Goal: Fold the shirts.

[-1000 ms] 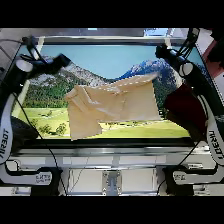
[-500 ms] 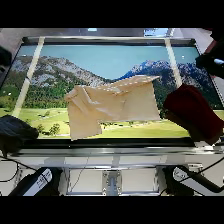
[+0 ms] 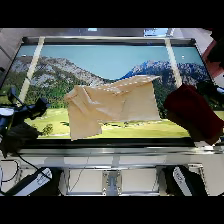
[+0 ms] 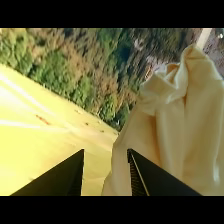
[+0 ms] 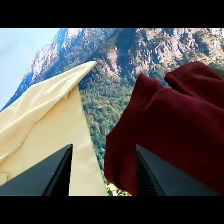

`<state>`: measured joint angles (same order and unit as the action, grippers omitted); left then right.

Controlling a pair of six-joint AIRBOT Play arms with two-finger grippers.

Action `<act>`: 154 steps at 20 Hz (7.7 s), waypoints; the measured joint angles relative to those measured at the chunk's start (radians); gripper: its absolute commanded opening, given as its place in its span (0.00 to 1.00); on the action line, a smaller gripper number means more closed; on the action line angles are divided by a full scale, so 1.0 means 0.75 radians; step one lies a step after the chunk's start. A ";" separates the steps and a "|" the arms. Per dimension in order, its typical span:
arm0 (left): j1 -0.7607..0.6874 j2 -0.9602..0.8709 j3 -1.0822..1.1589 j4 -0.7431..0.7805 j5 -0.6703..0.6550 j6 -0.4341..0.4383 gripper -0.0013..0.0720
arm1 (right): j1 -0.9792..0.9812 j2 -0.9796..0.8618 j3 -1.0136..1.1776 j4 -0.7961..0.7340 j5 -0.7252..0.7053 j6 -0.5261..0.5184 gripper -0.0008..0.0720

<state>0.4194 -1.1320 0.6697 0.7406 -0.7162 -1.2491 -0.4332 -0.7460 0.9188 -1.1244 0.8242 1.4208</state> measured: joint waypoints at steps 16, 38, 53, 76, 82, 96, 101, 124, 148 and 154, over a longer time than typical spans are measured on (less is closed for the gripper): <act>-0.219 -0.534 0.330 0.003 -0.173 0.026 0.59 | -0.003 0.138 -0.044 0.186 0.089 -0.005 0.63; -0.301 -0.600 0.494 -0.077 -0.423 0.030 0.04 | -0.003 0.056 -0.944 0.652 0.036 0.369 0.70; -0.301 -0.598 0.534 -0.126 -0.442 0.036 0.04 | 0.005 -0.343 -1.030 1.655 -0.258 -0.470 0.57; -0.301 -0.598 0.534 -0.143 -0.504 0.083 0.04 | -0.363 0.034 -0.505 0.489 0.453 -0.557 0.81; -0.301 -0.598 0.534 -0.181 -0.498 0.103 0.04 | -0.320 -0.035 -0.802 0.551 0.253 -0.200 0.81; -0.301 -0.598 0.534 -0.192 -0.478 0.130 0.04 | 0.262 -0.395 -0.880 1.213 -0.422 -0.285 0.60; -0.301 -0.598 0.534 -0.192 -0.482 0.131 0.04 | 0.299 -0.456 -0.807 1.239 -0.528 -0.285 0.54; 0.140 0.361 0.761 -0.387 -0.893 0.382 0.03 | 0.142 0.491 0.121 0.142 -0.001 -0.021 0.04; -0.553 -0.659 1.221 0.982 -0.166 -0.363 0.03 | 0.408 -0.910 0.450 0.382 -0.215 -0.319 0.04; -0.569 -0.796 1.461 1.239 -0.195 -0.491 0.03 | 0.434 -1.034 0.549 0.357 -0.384 -0.325 0.04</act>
<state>-0.0071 -1.7287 1.7657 1.6699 -0.8623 -1.6176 -0.1078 -1.5215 1.3308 -0.8566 0.5362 1.1774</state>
